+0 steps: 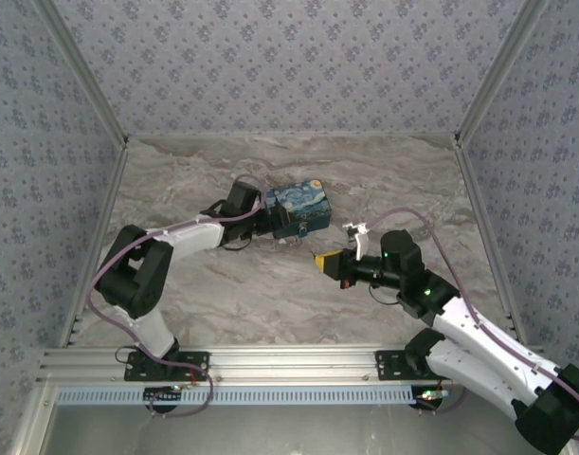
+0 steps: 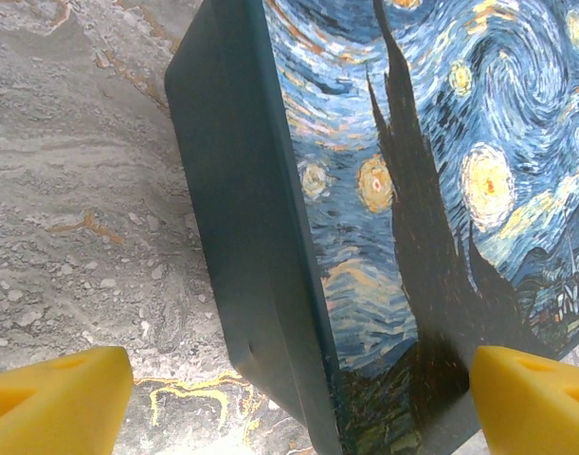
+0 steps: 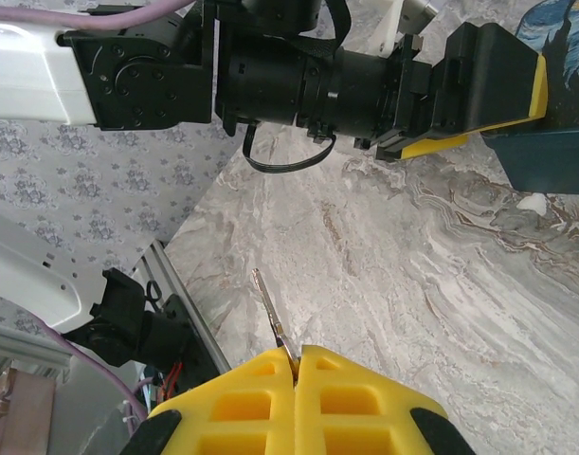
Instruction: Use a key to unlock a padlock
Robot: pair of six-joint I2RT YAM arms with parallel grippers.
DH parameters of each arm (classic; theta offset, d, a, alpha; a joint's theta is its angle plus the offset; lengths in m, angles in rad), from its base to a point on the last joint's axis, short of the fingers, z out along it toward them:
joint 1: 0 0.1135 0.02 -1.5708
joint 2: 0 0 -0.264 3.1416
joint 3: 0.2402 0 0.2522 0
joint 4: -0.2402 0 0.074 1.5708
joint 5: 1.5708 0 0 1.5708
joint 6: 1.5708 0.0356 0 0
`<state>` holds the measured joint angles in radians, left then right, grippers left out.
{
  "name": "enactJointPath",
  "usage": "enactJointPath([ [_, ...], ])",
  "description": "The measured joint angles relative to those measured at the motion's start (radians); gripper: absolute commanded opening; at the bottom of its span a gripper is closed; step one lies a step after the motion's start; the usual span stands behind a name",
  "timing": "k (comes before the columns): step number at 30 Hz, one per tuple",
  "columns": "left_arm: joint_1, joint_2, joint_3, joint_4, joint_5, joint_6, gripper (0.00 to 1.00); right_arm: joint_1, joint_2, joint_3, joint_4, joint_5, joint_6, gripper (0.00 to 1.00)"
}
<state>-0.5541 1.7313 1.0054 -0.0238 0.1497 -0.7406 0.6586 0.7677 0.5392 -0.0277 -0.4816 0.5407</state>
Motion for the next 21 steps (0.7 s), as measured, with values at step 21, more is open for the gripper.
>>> enactJointPath([
  [21,0.029,-0.096,-0.104,0.006,-0.009,0.037,0.82,0.0,0.043,0.0,0.006,0.0,0.0,0.0],
])
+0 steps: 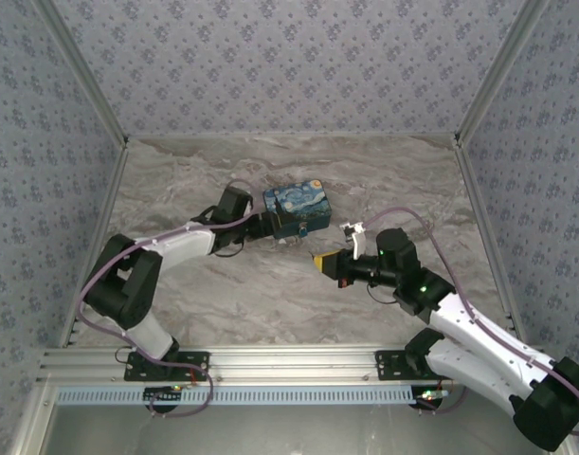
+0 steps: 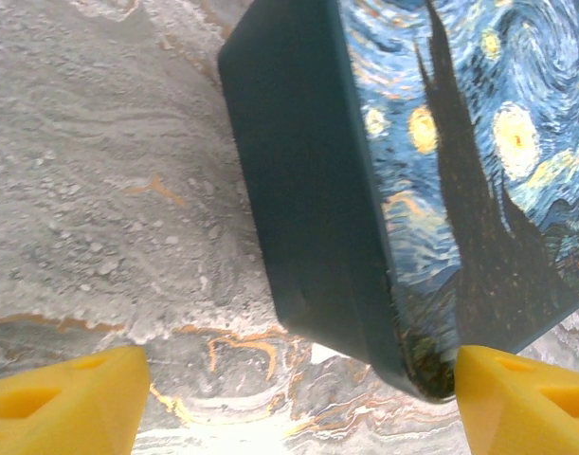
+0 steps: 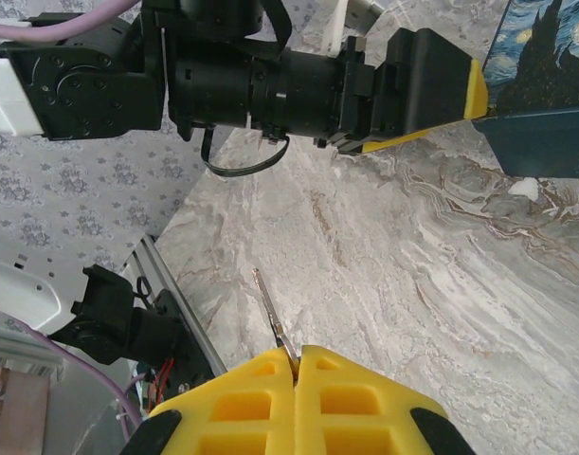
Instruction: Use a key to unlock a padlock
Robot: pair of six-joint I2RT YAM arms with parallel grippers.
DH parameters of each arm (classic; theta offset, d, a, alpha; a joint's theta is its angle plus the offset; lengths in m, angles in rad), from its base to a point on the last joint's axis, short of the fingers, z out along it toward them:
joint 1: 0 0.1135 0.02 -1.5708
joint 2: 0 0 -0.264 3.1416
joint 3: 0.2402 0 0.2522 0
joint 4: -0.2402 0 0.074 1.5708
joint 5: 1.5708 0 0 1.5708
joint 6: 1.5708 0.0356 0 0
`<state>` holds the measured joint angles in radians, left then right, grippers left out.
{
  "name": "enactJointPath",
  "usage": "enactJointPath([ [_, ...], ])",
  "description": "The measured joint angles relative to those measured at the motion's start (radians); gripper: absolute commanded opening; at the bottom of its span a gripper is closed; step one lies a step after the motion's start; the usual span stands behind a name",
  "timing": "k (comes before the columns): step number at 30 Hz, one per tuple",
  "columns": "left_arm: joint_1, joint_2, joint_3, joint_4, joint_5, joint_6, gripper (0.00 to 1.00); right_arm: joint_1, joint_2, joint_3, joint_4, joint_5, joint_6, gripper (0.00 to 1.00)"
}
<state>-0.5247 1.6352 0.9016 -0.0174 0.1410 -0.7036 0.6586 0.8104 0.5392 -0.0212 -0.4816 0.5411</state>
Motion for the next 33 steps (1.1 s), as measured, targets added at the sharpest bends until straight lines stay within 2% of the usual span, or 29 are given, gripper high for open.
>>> enactJointPath([
  [20,0.07,-0.021,-0.018,-0.007,0.018,0.031,0.82,0.0,0.022,0.002,0.021,0.0,0.001,0.0],
  [33,0.162,-0.069,-0.021,-0.092,0.007,0.073,0.82,0.0,0.022,0.002,0.021,0.0,0.001,0.0],
])
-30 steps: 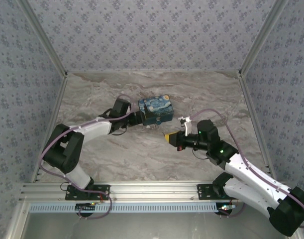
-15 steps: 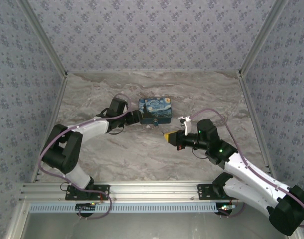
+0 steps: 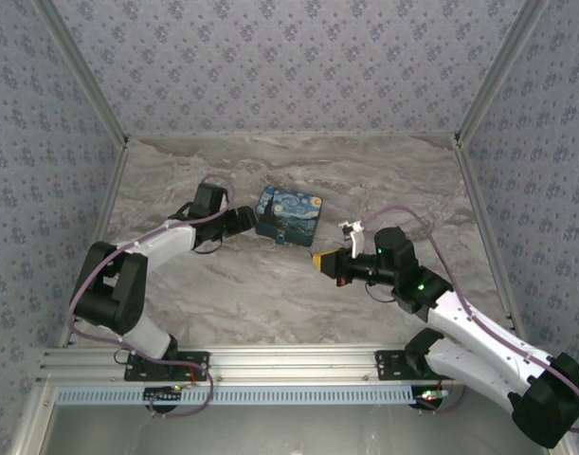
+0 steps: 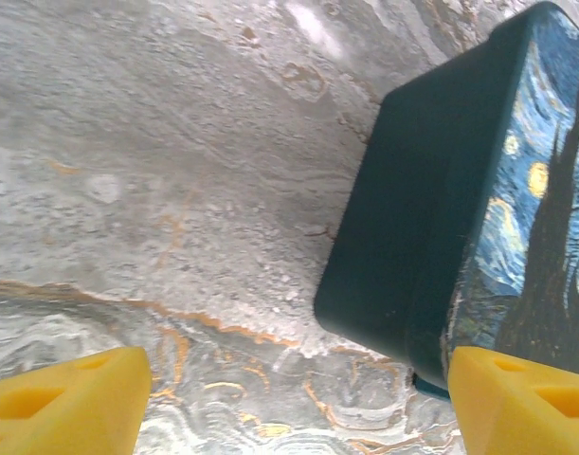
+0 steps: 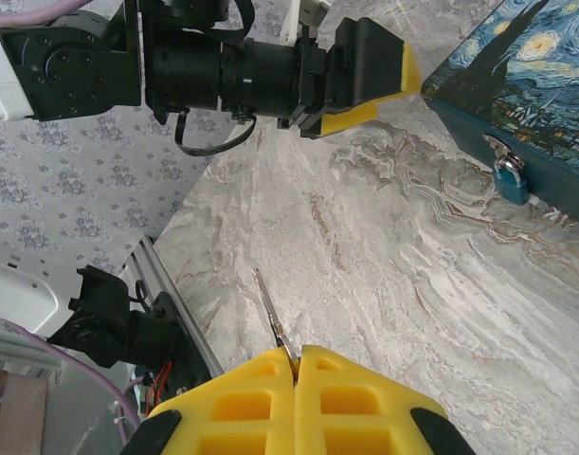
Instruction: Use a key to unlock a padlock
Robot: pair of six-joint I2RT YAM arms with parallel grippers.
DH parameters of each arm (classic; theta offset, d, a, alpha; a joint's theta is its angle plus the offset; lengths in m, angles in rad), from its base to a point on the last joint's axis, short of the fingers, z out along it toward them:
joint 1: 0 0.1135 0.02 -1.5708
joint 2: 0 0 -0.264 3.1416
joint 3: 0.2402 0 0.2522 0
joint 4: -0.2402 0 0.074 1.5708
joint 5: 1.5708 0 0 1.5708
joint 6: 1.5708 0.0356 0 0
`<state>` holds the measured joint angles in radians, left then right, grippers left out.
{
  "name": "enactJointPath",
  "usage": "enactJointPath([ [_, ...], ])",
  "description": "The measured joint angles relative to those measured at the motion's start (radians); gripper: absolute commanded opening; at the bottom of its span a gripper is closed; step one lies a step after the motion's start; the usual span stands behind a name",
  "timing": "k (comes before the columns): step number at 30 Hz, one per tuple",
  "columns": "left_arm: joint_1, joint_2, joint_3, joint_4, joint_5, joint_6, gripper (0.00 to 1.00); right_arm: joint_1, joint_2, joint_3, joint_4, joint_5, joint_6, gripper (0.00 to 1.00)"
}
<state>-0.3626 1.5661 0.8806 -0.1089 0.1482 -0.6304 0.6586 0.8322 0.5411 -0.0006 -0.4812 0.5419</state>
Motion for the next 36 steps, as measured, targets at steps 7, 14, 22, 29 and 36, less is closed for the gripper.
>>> enactJointPath([
  [7,0.019,-0.058,-0.008,-0.026,0.002,0.022,0.87,0.0,0.0,0.0,0.0,0.0,0.0,0.0],
  [14,0.003,-0.072,-0.019,0.024,0.077,0.017,0.95,0.003,0.007,0.0,0.005,0.007,0.004,0.0],
  [22,-0.033,0.042,0.024,0.058,0.108,0.008,0.98,0.014,0.018,0.0,0.007,0.008,0.011,0.0],
  [29,-0.033,0.091,0.033,0.076,0.123,-0.003,0.95,0.014,0.019,0.0,0.007,0.015,0.011,0.0],
  [36,-0.033,0.089,0.018,0.092,0.126,-0.002,0.91,0.018,0.026,0.001,0.007,0.022,0.011,0.0],
])
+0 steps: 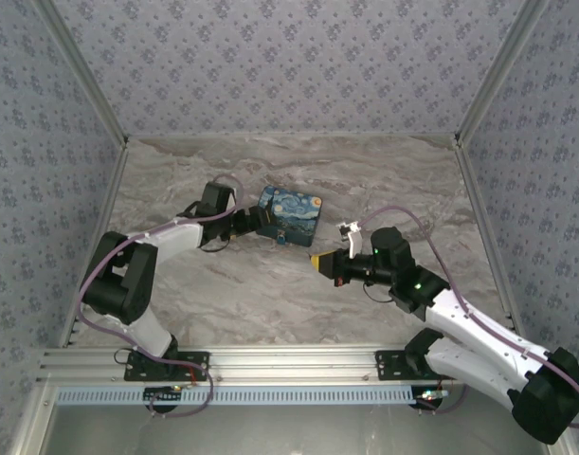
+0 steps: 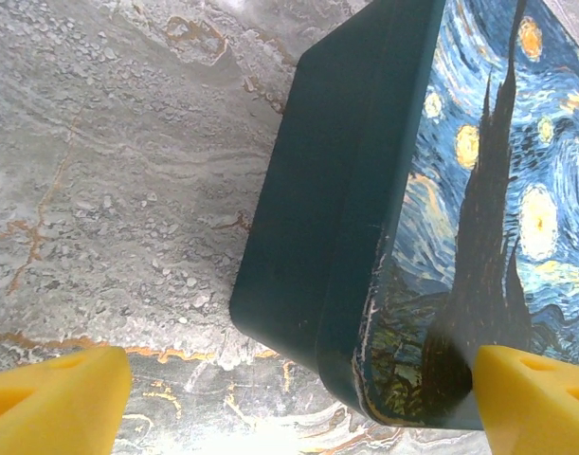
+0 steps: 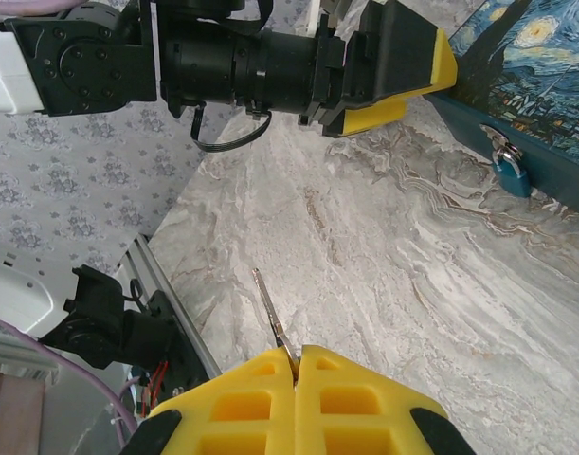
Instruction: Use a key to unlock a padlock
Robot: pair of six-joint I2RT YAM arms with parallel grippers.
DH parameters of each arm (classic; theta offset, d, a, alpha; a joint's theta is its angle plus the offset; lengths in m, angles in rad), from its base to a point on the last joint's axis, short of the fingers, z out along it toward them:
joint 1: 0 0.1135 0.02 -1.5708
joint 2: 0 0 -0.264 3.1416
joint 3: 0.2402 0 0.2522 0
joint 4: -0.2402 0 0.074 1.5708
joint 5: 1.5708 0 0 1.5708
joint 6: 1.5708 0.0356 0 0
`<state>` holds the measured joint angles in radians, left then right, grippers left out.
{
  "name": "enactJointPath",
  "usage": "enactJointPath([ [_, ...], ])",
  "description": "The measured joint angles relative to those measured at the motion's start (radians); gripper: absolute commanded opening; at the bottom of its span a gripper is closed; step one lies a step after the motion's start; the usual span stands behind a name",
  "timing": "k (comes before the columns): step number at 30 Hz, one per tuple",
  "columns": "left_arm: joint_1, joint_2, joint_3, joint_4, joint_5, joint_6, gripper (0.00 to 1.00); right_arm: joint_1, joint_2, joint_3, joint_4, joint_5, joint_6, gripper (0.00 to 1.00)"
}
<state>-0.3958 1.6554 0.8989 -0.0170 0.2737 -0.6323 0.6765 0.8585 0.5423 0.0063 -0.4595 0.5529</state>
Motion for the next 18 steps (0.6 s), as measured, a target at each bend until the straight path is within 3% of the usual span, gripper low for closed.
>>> enactJointPath([
  [18,0.048,-0.172,-0.201,0.051,0.0,0.0,0.9,0.0,0.034,0.019,0.0,0.0,0.0,0.0],
])
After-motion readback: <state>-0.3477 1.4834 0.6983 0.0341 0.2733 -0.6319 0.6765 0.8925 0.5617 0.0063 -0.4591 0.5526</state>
